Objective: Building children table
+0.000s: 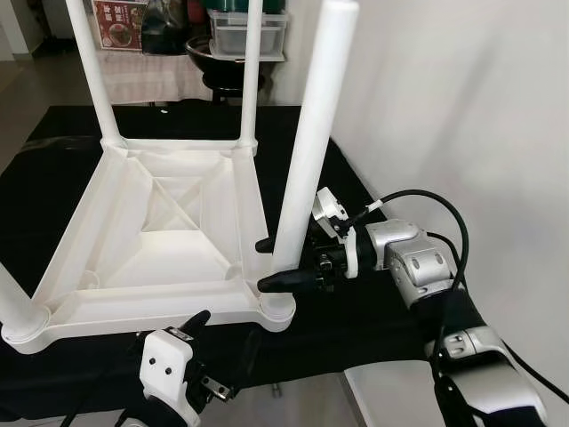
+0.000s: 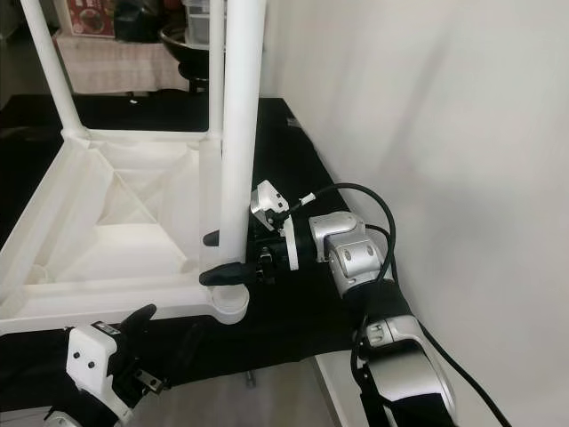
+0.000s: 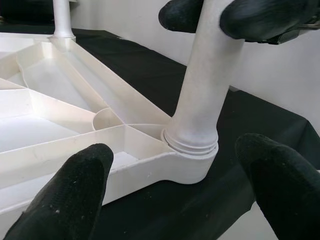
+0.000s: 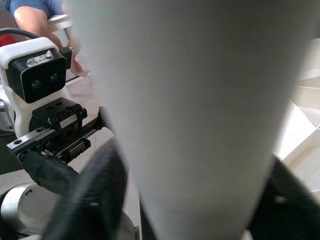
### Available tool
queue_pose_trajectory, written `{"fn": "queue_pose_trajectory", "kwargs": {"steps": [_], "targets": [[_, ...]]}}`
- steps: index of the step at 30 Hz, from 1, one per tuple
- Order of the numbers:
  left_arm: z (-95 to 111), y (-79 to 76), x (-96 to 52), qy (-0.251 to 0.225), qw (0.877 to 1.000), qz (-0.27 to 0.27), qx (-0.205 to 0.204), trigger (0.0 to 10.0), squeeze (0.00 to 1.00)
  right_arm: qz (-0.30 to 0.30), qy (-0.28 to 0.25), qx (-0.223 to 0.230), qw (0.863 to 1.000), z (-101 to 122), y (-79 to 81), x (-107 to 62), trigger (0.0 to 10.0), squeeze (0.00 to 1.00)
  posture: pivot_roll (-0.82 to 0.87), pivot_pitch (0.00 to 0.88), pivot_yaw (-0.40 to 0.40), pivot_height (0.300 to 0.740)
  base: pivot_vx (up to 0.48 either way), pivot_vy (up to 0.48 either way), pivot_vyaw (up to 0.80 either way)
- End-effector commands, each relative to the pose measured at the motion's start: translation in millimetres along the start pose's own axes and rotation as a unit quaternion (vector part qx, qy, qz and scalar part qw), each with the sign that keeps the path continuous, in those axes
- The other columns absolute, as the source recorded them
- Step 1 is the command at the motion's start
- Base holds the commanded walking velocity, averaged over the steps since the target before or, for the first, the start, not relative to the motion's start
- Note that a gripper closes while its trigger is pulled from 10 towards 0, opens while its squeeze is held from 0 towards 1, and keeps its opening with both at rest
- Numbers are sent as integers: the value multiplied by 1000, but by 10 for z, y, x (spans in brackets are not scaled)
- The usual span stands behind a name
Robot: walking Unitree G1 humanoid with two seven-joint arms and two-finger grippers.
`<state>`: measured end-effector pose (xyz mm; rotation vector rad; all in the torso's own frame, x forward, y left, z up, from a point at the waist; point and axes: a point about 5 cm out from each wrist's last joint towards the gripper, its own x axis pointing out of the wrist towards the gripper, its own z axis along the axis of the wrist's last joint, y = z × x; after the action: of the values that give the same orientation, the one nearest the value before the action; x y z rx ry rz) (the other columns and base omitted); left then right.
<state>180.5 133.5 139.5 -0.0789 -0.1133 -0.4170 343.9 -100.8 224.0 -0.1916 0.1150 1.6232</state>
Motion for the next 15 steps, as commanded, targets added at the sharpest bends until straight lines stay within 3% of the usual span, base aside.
{"fn": "queue_pose_trajectory", "kwargs": {"steps": [1,7,11,14,15], "targets": [[8,-18,-7,2,1000,-4,3,10000,0,19,0,-2,1000,-41,22,26,0,0,61,120,-99,740,0,0,0],[13,-24,6,0,1000,-3,2,10000,0,-89,-28,2,996,-183,55,-71,0,0,46,121,-104,740,0,0,0],[16,-10,15,-1,1000,-4,2,10000,0,-191,-35,34,980,-318,266,-162,0,0,40,123,-109,740,0,0,0],[20,19,12,-2,1000,-3,3,10000,0,-249,-66,65,964,-334,382,-92,0,0,38,122,-102,740,0,0,0],[19,31,13,-1,1000,-3,4,10000,0,-373,-65,71,923,-406,376,-12,0,0,43,119,-98,740,0,0,0]]}}
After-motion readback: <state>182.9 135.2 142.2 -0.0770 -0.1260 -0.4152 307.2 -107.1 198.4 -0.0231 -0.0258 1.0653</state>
